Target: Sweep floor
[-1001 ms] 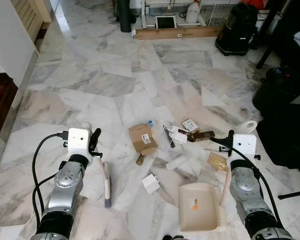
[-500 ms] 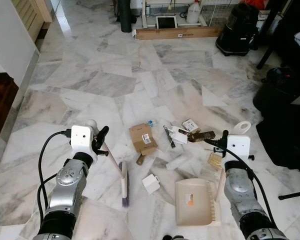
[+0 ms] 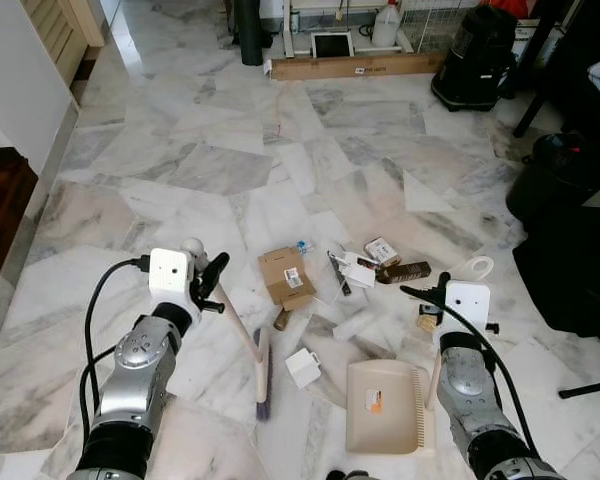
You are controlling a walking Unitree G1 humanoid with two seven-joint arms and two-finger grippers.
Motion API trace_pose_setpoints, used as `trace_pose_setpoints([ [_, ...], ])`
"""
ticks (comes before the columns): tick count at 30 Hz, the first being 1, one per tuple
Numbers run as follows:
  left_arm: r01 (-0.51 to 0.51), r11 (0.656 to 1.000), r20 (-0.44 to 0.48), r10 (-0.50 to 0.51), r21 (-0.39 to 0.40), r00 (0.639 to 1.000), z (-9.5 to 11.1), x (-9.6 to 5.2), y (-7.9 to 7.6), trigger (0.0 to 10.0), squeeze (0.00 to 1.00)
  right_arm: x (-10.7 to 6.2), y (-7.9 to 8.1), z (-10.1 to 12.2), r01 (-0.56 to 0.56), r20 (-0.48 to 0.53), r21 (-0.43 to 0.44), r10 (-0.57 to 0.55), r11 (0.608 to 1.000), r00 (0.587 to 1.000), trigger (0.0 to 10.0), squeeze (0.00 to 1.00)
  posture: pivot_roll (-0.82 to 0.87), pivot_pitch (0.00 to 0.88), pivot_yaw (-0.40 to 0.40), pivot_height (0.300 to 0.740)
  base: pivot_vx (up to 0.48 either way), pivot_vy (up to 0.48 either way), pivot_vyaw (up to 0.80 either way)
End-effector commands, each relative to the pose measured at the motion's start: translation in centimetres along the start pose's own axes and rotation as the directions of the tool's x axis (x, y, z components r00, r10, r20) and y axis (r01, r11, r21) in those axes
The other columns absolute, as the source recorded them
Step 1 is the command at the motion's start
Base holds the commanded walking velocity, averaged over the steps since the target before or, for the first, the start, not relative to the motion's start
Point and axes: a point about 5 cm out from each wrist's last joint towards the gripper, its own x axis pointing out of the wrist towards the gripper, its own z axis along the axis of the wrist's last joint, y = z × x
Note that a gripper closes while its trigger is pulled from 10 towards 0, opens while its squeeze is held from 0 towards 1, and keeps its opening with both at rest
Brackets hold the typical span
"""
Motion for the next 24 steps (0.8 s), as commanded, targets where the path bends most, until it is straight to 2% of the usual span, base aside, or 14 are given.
trace_pose_setpoints([
  [1,0.033,0.999,0.008,-0.033,-0.013,0.999,0.2,-0.1,-0.4,10.0,0.0,-0.9,0.8,-1.5,-0.031,-0.077,-0.002,0.031,1.0,0.997,10.0,0.0,0.08,0.149,0.027,0.74,0.0,0.0,0.0],
  [7,0.07,0.997,0.006,-0.07,-0.039,0.998,0.0,0.0,-1.3,10.0,0.0,-0.7,0.8,-1.3,-0.027,-0.074,-0.004,0.027,1.0,0.997,10.0,0.0,0.08,0.145,0.02,0.74,0.0,0.0,0.0],
  [14,0.094,0.994,0.002,-0.094,-0.049,0.996,0.0,0.0,-1.6,10.0,0.0,-0.7,1.1,-1.5,-0.036,-0.093,0.013,0.037,0.999,0.995,10.0,0.0,0.08,0.145,0.018,0.74,0.0,0.0,0.0],
  [16,0.114,0.992,-0.002,-0.115,-0.056,0.993,0.0,-0.1,-1.6,10.0,0.0,-1.0,1.7,-1.7,-0.06,-0.108,0.021,0.062,0.998,0.992,10.0,0.0,0.08,0.146,0.015,0.74,0.0,0.0,0.0],
  [24,0.162,0.985,-0.006,-0.162,-0.065,0.987,0.2,0.1,-2.2,10.0,0.0,-1.0,1.8,-1.7,-0.067,-0.116,0.02,0.069,0.998,0.991,10.0,0.0,0.08,0.151,0.018,0.74,0.0,0.0,0.0],
])
